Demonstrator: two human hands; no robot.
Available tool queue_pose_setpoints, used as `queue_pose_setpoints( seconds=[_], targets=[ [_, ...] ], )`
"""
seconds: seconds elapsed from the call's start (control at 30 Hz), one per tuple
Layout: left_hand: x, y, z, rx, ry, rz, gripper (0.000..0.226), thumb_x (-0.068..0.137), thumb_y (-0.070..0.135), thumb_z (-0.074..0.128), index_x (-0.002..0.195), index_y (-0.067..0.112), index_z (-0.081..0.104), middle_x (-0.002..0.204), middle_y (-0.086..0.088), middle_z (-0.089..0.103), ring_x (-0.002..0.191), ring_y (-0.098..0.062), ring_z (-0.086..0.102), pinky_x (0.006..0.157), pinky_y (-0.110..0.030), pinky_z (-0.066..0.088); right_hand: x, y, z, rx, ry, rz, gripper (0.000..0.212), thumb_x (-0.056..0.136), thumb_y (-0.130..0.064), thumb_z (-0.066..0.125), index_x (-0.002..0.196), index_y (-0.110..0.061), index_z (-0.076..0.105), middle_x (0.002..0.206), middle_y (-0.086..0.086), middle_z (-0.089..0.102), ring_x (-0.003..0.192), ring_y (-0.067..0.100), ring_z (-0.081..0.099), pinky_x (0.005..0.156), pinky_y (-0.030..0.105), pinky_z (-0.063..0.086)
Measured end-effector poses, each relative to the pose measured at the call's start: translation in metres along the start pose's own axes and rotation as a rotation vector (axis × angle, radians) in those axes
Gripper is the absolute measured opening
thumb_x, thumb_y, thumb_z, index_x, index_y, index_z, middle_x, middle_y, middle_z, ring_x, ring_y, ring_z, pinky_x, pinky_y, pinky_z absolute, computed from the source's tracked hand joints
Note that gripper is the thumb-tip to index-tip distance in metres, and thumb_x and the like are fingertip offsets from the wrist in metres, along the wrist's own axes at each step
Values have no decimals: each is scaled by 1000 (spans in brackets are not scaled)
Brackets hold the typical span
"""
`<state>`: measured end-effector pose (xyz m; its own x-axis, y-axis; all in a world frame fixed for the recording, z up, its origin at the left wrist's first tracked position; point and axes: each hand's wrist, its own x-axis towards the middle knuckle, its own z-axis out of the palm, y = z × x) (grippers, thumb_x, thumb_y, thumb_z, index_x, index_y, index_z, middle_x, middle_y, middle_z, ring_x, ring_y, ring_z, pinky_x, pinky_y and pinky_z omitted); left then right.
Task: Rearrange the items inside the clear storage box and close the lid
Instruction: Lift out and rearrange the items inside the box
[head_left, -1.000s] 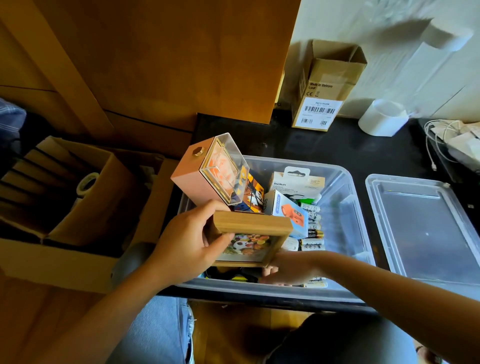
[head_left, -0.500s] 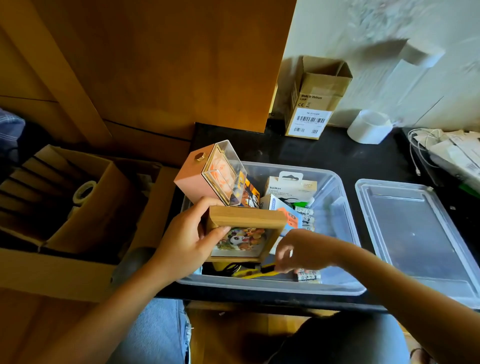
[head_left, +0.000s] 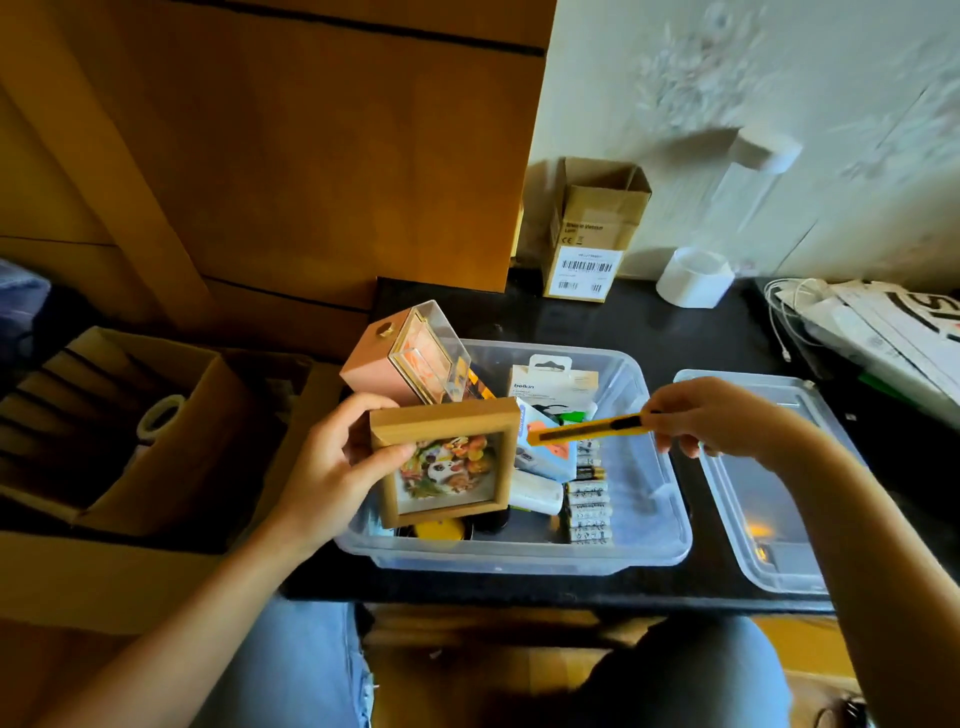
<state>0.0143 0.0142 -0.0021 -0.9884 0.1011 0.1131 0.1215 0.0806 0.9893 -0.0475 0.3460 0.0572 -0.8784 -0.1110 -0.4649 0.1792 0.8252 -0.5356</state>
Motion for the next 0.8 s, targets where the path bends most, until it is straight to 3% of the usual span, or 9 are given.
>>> queue_pose_setpoints(
  seconds=[0.1,0.2,0.3,0.37,0.43,0.5,0.6,0.7,0.8],
  targets=[
    [-4,4,-1,-11,-14,-6,27,73,17,65,98,9,59,87,4,70,85,-9,67,63,-14,51,10,-1,4,250,113,49,19,94,-14,52,79,-10,63,59,3,64,39,9,44,39,16,30],
    [-5,8,3,-10,-28,-2,23,76,14,66,97,7,59,80,9,69,77,-3,66,57,-11,48,24,-19,31,308,127,46,17,96,-19,51,96,-7,64,64,0,64,40,6,48,41,15,39],
    [-7,11,8,-10,-38,1,20,80,7,68,98,7,59,76,14,67,71,1,63,55,-8,45,31,-36,49,458,-12,33,30,98,-21,46,125,-7,47,89,8,67,61,16,63,48,20,53],
    [-9,13,8,-10,-38,9,21,77,14,66,96,10,59,74,16,66,70,3,62,55,-7,44,31,-40,54,347,-66,35,40,98,-26,44,133,-9,35,109,16,64,74,25,65,54,25,54],
    [-9,13,9,-15,-45,-4,22,75,17,68,95,14,60,76,15,67,74,2,63,57,-7,44,28,-39,56,170,-51,-6,42,97,-32,43,130,-7,40,115,16,64,79,24,65,60,24,53],
    [-7,10,13,-21,-61,-25,23,77,17,73,96,16,61,85,11,69,83,-2,65,63,-10,48,19,-37,52,224,-90,-107,47,95,-42,39,120,-5,51,110,9,68,84,19,66,67,21,55],
    [1,8,25,28,-127,-22,24,77,19,69,100,18,62,94,6,68,92,-6,63,75,-14,49,-2,-42,42,315,-251,-402,44,82,-58,47,116,-31,59,111,-14,66,103,2,61,88,16,50],
    [8,7,44,33,-231,-37,27,79,21,68,104,17,61,92,7,66,93,-8,62,76,-19,52,-2,-49,43,3,-344,-467,41,72,-57,64,110,-48,52,105,-28,60,101,-5,57,80,8,46],
    [16,3,56,185,-289,-17,25,85,20,69,109,20,59,99,7,63,97,-8,60,80,-21,52,13,-41,54,-192,-326,-474,31,81,-40,68,107,-40,52,89,-27,56,82,-11,56,68,5,44]
  ],
)
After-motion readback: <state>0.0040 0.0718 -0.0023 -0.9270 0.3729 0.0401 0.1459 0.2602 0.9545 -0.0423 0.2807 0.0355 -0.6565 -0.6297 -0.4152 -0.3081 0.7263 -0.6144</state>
